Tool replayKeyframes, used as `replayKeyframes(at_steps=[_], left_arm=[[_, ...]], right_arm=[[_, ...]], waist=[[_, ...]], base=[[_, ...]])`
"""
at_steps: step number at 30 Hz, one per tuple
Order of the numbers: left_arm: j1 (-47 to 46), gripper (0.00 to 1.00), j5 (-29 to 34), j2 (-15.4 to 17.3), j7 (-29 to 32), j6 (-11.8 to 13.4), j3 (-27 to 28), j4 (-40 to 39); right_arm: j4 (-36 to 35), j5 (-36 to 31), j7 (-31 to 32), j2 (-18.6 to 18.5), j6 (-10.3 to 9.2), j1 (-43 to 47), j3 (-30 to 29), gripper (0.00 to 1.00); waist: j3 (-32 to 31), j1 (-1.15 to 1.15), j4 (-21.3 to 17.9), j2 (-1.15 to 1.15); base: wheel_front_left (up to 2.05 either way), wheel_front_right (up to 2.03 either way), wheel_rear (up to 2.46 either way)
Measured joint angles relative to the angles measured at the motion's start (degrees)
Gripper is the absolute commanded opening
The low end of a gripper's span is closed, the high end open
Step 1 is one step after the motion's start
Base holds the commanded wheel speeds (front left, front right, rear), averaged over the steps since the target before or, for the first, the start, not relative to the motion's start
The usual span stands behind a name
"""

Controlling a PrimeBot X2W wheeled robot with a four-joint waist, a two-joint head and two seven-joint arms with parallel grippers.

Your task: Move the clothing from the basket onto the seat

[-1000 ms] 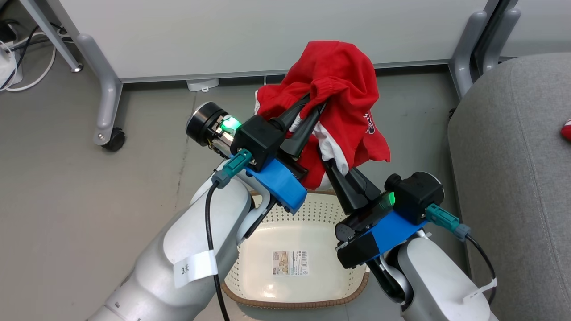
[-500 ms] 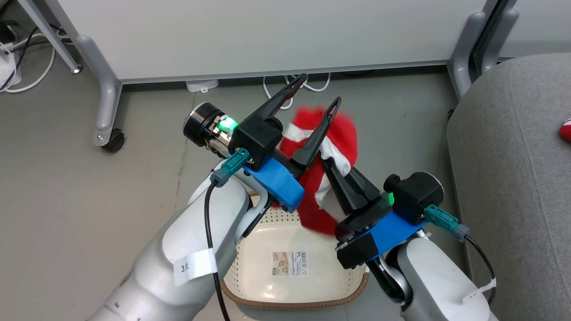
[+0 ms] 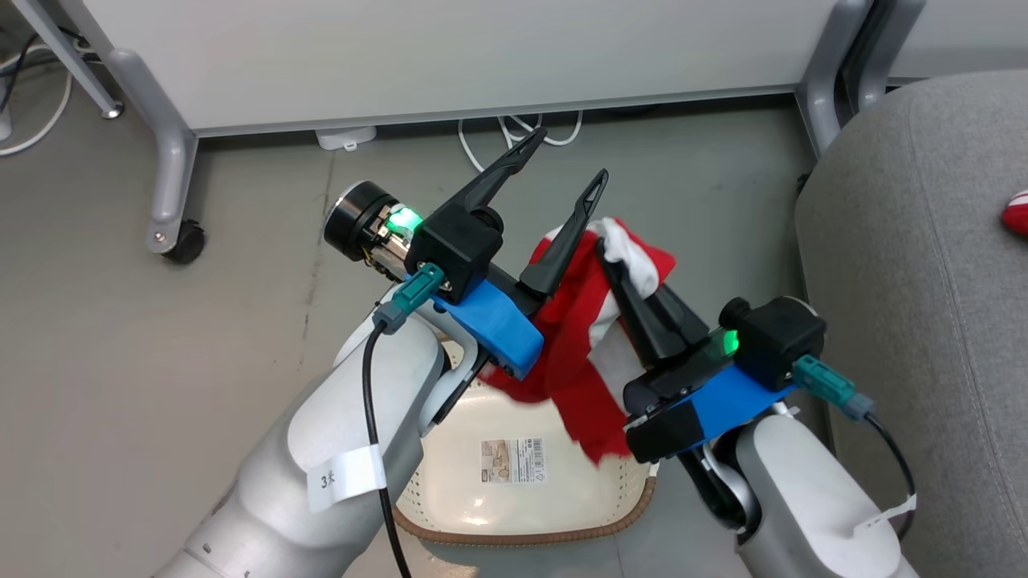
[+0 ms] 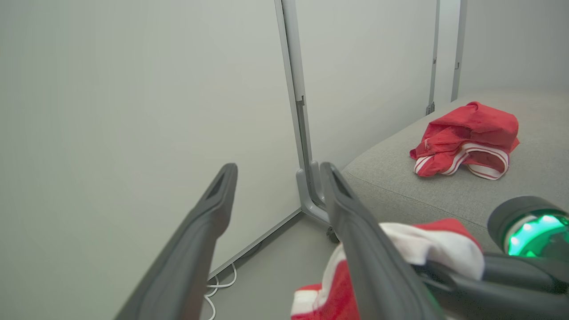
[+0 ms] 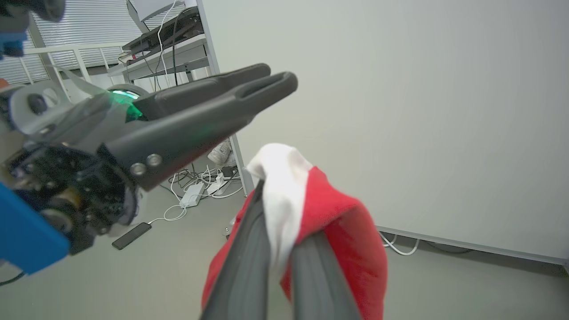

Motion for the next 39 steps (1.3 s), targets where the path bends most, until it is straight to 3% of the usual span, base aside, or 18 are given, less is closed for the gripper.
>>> replayKeyframes(at_steps=[13, 39], left_arm=[[-0.1, 1.00, 0.3, 0.8, 0.0, 0.0, -1.2, -0.1], [-0.1, 1.00, -0.2, 3.1, -0.1, 0.0, -10.5, 0.0]], right_arm=[[-2.1, -2.5, 0.0, 0.0, 0.00, -1.4, -10.4, 0.00], [-9.1, -4.4, 0.0, -0.1, 0.00, 5.7, -25.7, 0.00]], waist=[[3.8, 0.00, -4.7, 0.00], [8.9, 0.00, -20.0, 0.00]], base=[[0.00, 0.00, 0.00], [0.00, 0.00, 0.00]])
